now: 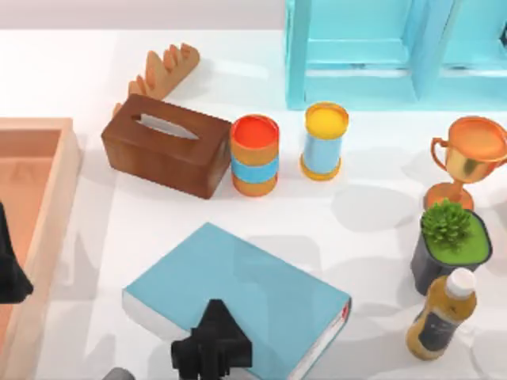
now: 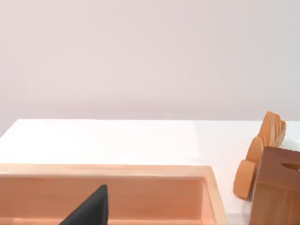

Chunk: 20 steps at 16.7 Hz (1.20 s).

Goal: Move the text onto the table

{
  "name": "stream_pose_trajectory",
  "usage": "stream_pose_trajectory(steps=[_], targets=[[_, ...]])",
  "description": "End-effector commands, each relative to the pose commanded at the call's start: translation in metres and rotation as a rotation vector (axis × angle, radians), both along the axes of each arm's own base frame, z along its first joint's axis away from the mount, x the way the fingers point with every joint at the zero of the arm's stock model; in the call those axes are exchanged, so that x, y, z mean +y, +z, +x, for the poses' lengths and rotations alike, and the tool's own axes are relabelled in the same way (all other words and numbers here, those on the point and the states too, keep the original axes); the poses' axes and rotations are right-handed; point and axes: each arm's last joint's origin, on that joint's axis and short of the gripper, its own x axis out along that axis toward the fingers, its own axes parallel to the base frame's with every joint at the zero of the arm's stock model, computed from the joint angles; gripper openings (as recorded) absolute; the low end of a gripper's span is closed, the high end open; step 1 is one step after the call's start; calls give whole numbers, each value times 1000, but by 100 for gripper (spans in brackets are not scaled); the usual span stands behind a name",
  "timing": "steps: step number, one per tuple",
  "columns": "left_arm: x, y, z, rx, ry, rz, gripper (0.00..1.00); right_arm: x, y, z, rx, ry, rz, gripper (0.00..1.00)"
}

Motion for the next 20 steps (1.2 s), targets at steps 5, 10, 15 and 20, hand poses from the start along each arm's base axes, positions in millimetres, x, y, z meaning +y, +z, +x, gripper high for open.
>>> stream_pose_trajectory(steps=[5, 10, 15, 20], targets=[[0, 0, 0, 0, 0, 0, 100, 0, -18, 0, -3, 1, -6, 0], [0, 0, 0, 0, 0, 0, 100, 0, -29, 0, 0, 0, -1, 0], [0, 0, 0, 0, 0, 0, 100, 0, -29, 0, 0, 0, -1, 23], [0, 0, 0, 0, 0, 0, 100, 0, -29, 0, 0, 0, -1, 60]])
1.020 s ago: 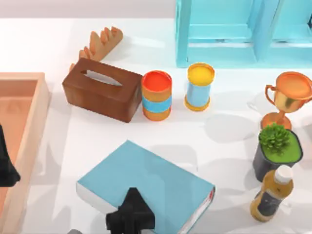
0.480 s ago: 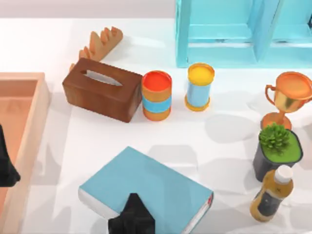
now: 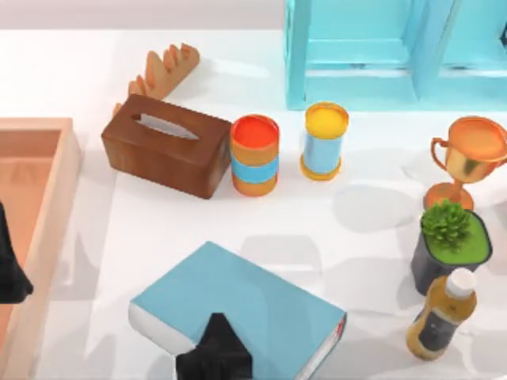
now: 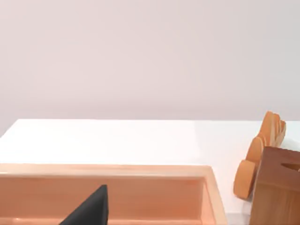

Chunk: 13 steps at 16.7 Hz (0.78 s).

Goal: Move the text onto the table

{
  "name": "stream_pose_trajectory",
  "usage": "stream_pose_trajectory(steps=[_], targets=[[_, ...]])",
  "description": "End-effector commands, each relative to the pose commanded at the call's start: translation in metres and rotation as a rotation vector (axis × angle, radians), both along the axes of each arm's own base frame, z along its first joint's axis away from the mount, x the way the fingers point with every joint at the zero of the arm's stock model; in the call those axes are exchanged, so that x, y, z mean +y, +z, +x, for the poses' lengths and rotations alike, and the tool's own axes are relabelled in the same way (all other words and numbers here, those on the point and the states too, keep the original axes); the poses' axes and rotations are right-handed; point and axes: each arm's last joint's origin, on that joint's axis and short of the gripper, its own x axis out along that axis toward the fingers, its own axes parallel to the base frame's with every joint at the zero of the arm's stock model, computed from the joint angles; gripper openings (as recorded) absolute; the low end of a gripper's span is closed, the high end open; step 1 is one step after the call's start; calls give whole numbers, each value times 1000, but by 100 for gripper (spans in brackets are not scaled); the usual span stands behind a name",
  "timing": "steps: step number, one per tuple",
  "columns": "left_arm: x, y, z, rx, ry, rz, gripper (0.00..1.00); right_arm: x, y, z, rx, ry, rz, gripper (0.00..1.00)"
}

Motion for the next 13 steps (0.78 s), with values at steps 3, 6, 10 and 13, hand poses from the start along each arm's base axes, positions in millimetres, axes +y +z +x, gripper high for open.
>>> stream_pose_trajectory(steps=[3, 6, 10, 13], targets=[[0, 0, 0, 0, 0, 0, 100, 0, 0, 0, 0, 0, 0, 83], [0, 0, 0, 0, 0, 0, 100, 0, 0, 0, 0, 0, 0, 100], [0, 0, 0, 0, 0, 0, 100, 0, 0, 0, 0, 0, 0, 100], [0, 0, 0, 0, 0, 0, 100, 0, 0, 0, 0, 0, 0, 100]])
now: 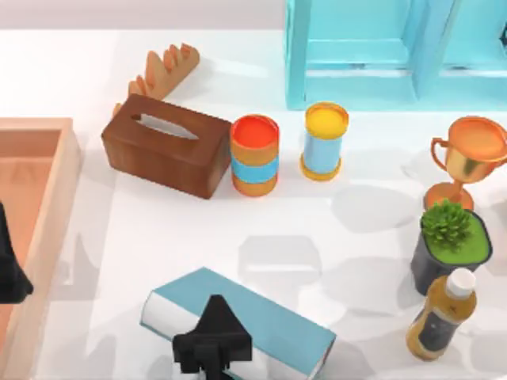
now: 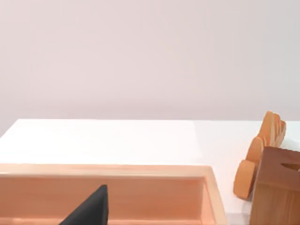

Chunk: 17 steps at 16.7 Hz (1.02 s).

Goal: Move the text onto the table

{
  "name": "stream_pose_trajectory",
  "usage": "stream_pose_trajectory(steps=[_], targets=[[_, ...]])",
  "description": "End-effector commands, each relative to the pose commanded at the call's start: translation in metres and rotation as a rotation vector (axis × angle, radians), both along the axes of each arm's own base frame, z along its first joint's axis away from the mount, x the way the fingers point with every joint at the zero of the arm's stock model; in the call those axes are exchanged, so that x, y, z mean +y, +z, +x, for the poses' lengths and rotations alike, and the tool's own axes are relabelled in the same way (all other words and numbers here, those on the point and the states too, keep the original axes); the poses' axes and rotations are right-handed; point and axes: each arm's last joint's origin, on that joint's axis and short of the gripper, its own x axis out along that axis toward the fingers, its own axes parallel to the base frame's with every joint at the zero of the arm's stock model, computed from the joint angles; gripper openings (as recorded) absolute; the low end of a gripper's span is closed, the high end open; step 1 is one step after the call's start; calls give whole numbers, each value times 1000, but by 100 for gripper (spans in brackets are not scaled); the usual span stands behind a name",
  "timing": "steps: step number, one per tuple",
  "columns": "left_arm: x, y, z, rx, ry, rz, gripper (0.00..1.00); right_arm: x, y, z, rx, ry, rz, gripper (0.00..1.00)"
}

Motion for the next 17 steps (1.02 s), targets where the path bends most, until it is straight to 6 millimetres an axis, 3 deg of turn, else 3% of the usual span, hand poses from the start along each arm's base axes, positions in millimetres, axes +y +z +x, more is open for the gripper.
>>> stream_pose_trajectory(steps=[3, 6, 11, 14, 17], targets=[[0, 0, 0, 0, 0, 0, 100, 1, 0, -2, 3, 4, 12, 100], [0, 0, 0, 0, 0, 0, 100, 7, 0, -22, 20, 35, 51, 100], [0, 0, 0, 0, 0, 0, 100, 10, -11, -81, 21, 130, 24, 100], [0, 0, 0, 0, 0, 0, 100, 3, -20, -121, -6, 200, 6, 100], [0, 0, 0, 0, 0, 0, 100, -7, -25, -148, -31, 240, -7, 100]])
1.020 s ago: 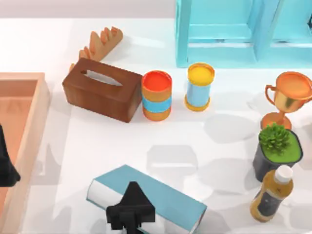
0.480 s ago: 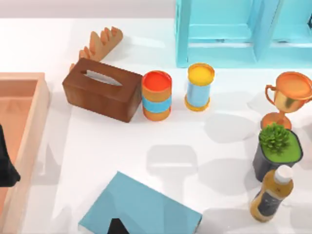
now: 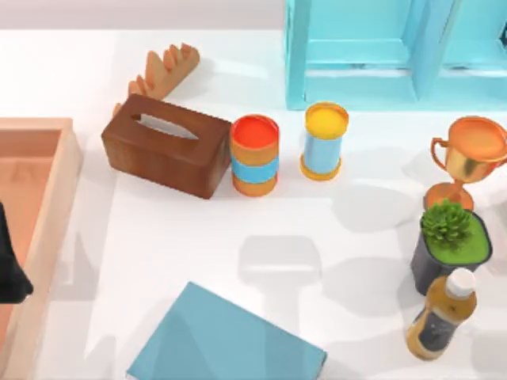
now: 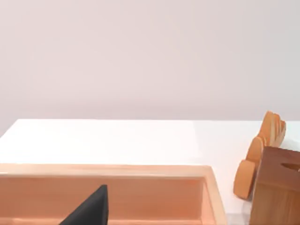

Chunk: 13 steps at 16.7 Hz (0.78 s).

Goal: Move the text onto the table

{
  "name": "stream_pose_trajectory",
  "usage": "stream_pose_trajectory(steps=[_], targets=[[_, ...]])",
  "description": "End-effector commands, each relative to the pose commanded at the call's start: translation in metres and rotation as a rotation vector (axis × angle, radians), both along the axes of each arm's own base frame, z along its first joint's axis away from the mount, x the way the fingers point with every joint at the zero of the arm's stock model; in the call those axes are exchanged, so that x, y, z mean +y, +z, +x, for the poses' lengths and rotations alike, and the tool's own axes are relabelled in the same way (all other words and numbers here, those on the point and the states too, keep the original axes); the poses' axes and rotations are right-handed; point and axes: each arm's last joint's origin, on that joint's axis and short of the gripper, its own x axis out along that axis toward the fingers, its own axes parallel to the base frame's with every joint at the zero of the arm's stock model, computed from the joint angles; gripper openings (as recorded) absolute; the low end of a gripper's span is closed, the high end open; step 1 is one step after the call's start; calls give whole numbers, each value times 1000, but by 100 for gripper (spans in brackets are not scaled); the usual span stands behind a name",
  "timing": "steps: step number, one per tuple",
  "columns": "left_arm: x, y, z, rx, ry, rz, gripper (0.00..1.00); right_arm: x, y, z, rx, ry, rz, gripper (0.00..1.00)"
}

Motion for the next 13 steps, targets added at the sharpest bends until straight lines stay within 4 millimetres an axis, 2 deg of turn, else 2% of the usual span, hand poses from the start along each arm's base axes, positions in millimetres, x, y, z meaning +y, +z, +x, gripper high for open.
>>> stream_pose_trajectory(steps=[3, 7, 13], targets=[[0, 0, 0, 0, 0, 0, 100, -4, 2, -7, -17, -17, -34, 100], [0, 0, 0, 0, 0, 0, 100, -2, 10, -5, -20, -99, -75, 100], [0, 0, 0, 0, 0, 0, 100, 6, 30, -4, 24, -220, 0, 100]])
